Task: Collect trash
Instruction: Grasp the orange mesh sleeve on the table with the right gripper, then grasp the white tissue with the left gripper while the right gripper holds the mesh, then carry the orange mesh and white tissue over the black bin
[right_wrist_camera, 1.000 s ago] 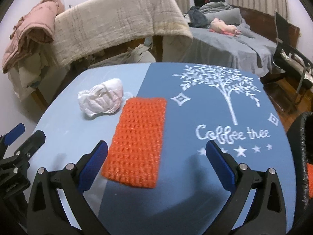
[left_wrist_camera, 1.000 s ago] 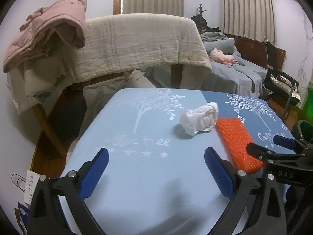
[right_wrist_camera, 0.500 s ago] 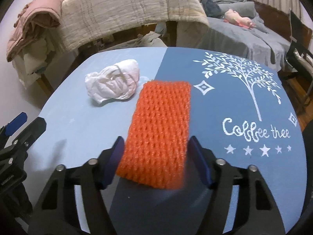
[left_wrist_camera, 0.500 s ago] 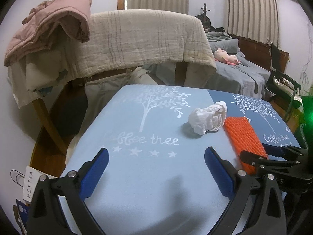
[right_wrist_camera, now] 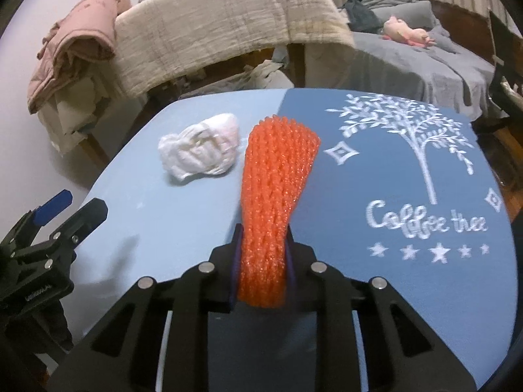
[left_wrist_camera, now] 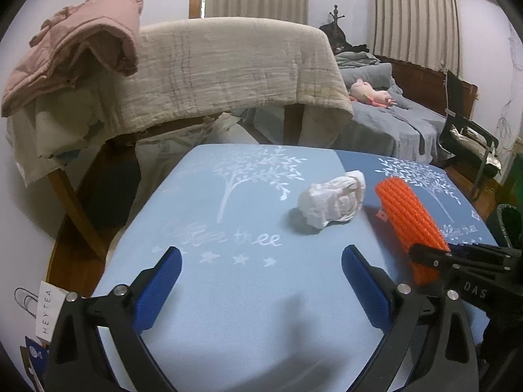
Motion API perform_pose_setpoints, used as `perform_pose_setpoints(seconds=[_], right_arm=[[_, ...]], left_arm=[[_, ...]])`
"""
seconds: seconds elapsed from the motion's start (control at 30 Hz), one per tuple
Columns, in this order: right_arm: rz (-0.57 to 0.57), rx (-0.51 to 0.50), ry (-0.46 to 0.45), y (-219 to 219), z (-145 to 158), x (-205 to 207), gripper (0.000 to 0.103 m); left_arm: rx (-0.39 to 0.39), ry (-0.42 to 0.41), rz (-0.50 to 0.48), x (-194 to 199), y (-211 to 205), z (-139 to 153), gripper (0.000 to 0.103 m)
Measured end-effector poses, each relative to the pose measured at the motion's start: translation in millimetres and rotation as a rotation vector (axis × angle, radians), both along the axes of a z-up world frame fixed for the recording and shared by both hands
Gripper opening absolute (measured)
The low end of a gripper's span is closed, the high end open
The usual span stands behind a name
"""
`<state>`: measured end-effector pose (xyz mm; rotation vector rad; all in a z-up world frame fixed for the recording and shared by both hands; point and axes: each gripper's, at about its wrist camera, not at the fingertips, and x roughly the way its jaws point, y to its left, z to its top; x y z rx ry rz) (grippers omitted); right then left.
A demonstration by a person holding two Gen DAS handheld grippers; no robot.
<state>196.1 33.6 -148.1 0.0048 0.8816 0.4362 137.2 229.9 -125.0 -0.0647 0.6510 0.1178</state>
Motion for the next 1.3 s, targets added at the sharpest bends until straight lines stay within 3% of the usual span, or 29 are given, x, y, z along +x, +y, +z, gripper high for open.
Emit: perform_pose_setpoints(seconds=[0.37,0.77,0.87,1.0,1.1,1.3], right_arm=[[-0.08,-0.023,-0.021,-36.1,4.4,30.2,0.021],[-0.097,-0.021,-0.002,-42.9,-5.9,47.4,0.021],[-0.098,-0.015,0.005,-44.0,-7.9,47.4,0.022],[-0.101,-0.007,0.009,-44.2,-7.7,46.5,0.022],[-0.103,-0.003,0.006,-45.4,-5.7,45.3,0.022],[-0.106,0.001,-0.017,-50.6,3.2,37.8,0.022]], left_arm=[[-0.021,0.006,-0.063,52.7,-25.8,3.4,0.096],[-0.096,0.118,-0.088,110.3,-32.0,-21.9,0.094],[-0.125,0.152,-0.114,117.2,-33.8,-27.3,0.084],[-0.14,0.172,-0.173,121.6,-40.9,-29.8,0.056],[-0.11,0.156,-0.2,118.5,-49.7,-26.4,0.041],[-0.083,0.121,-0.222,105.4,-63.3,-18.0,0.037]])
